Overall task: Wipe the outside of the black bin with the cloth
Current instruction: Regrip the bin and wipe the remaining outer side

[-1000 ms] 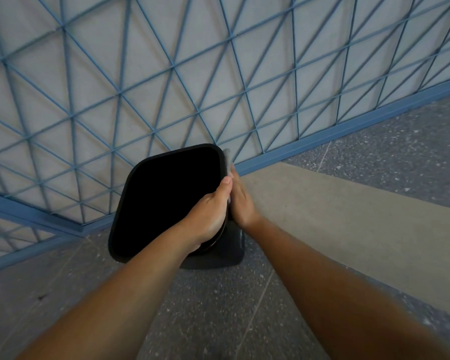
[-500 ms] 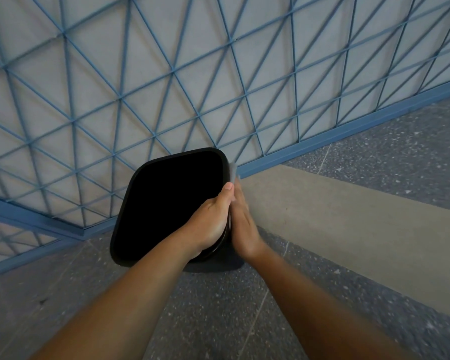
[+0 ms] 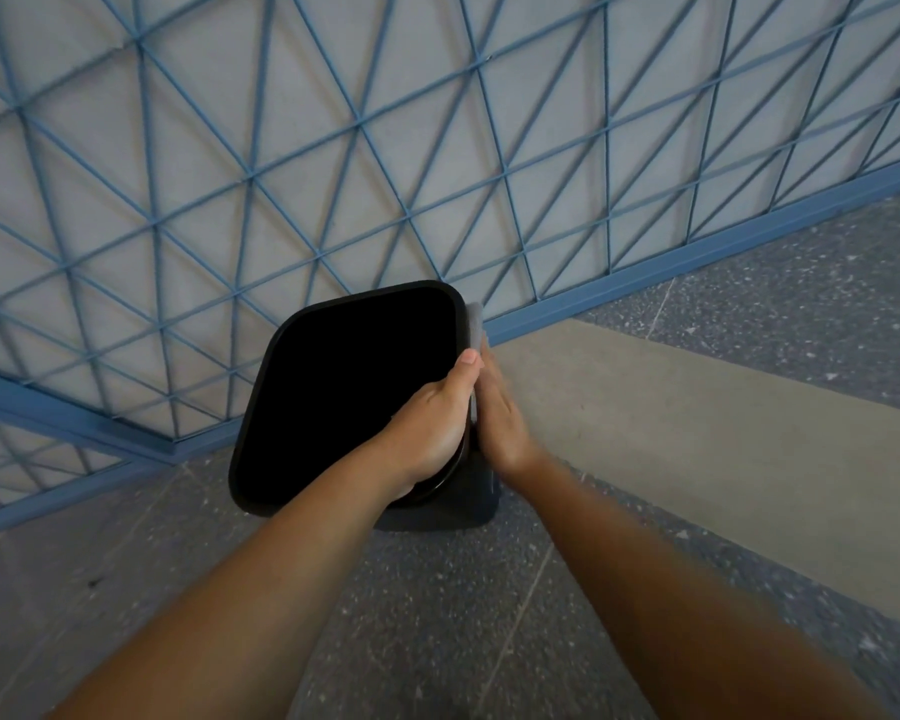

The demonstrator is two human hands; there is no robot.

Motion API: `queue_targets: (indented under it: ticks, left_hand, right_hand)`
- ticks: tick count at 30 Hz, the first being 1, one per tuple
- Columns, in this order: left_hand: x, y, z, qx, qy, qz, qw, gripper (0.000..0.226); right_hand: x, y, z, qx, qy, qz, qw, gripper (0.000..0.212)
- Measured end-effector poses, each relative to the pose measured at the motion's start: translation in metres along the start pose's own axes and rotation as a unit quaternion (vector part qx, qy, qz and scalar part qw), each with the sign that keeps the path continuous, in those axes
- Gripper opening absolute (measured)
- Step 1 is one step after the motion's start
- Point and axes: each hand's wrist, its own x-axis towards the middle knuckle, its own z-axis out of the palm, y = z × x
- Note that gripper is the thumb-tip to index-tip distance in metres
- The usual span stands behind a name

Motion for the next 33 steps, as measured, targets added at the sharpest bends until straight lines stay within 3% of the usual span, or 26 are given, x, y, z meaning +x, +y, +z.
queue_targets:
  ticks: [5,8,13,17,23,26,30,33]
  left_hand:
    - [-0.001,-0.001,0.001,-0.005,-0.006,0.0,1.0,0.056]
    - [0.0,-0.003,0.0,0.009,-0.003,-0.012,1.0,0.06]
    - [-0.001,0.003,0.001,0.003,-0.003,0.008,1.0,0.055]
    - [0.001,-0.001,-0.001,0.011,-0.02,-0.002,1.0,0.059]
    - [0.0,0.001,0.0,0.004,-0.02,-0.001,1.0,0.057]
    - [0.003,-0.003,-0.001,0.002,-0.023,-0.004,1.0,0.063]
    - [0.005,-0.003,-0.001,0.0,-0.028,-0.015,1.0,0.059]
    - [0.003,-0.003,-0.002,-0.005,-0.032,-0.012,0.999,0.061]
  right_hand:
    - [-0.015,-0.01,0.008,0.006,0.009,-0.006,1.0,0.082]
    - [-0.039,0.001,0.014,0.027,0.019,-0.009,0.999,0.066]
    - [0.005,-0.008,0.003,0.015,0.014,0.034,0.999,0.088]
    - [-0.027,-0.016,0.012,0.035,0.02,0.038,0.998,0.065]
    - [-0.005,-0.013,0.002,0.022,0.02,0.077,0.997,0.09]
    - [-0.018,-0.023,0.008,0.042,0.025,0.091,0.995,0.083]
    - [-0.047,-0.02,0.019,0.06,0.049,0.045,0.996,0.062]
    - [-0.021,-0.015,0.007,0.03,0.024,0.081,0.996,0.081]
